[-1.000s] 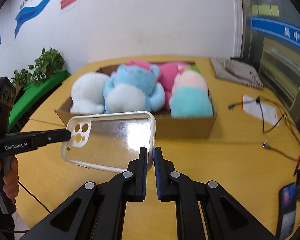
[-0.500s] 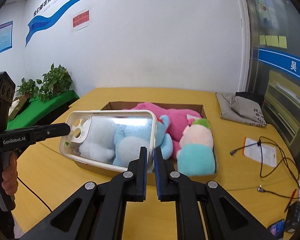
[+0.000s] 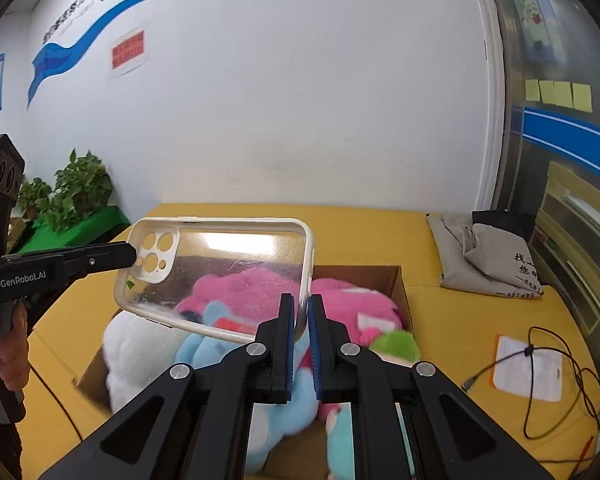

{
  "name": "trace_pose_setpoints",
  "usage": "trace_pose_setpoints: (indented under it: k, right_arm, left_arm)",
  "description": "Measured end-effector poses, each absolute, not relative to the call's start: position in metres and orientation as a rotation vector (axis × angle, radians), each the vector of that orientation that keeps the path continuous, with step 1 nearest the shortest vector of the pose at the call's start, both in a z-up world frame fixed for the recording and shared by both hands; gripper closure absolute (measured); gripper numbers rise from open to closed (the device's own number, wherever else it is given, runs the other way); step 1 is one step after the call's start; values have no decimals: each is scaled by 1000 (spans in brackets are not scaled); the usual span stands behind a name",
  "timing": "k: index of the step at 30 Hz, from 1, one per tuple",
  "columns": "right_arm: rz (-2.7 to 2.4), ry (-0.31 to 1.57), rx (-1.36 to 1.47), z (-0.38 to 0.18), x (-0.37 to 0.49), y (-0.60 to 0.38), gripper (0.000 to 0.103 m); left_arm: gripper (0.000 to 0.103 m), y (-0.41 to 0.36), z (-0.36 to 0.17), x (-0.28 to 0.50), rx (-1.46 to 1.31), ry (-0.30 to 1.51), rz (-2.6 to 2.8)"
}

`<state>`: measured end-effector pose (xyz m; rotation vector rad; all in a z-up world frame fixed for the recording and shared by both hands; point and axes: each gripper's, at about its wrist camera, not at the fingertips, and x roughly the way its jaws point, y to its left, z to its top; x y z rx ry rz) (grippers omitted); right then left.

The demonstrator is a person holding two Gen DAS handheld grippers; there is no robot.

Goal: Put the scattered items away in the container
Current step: 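Lower the phone case onto the pink bear in the box, open both grippers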

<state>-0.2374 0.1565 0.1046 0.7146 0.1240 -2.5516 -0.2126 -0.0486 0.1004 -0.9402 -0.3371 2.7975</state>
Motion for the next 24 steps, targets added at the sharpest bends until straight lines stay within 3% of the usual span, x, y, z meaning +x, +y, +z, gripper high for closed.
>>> trace_pose_setpoints:
  k: [7,11,13,14,15,16,19,22,24]
  right_arm:
    - [-2460,101,1028,24,-357,113,96]
    - [-2424,114,1126,-16,-374,106,94]
    - [-2432,133,1082,-10,-364,113,70]
    - [-2454,130,1056,-3,-357,119,32]
    - [-2487,111,1019,6,-349,124,5]
    - [-2521,68,967,17,-338,135,0]
    - [-2501,-28,875,43,-299,160,0]
    - [-2469,-68,861,46,-261,180,0]
    - [-2490,-59,874,38,-240,190,0]
  left_arm:
    - [95,-75,3,-315,-1316,-433,2741]
    - [63,-87,-20,-319,-1372,-473,2747]
    - [44,-93,-7,-307,-1365,-470,2808]
    - [42,-96,4,-296,-1334,-470,2854]
    - [42,-98,13,-286,-1295,-467,2881]
    - [36,-99,21,-276,-1259,-457,2898]
    - [24,-89,42,-230,-1154,-340,2988]
    - [24,-80,42,-184,-1153,-168,3085]
    - [24,-83,35,-165,-1198,-181,3108]
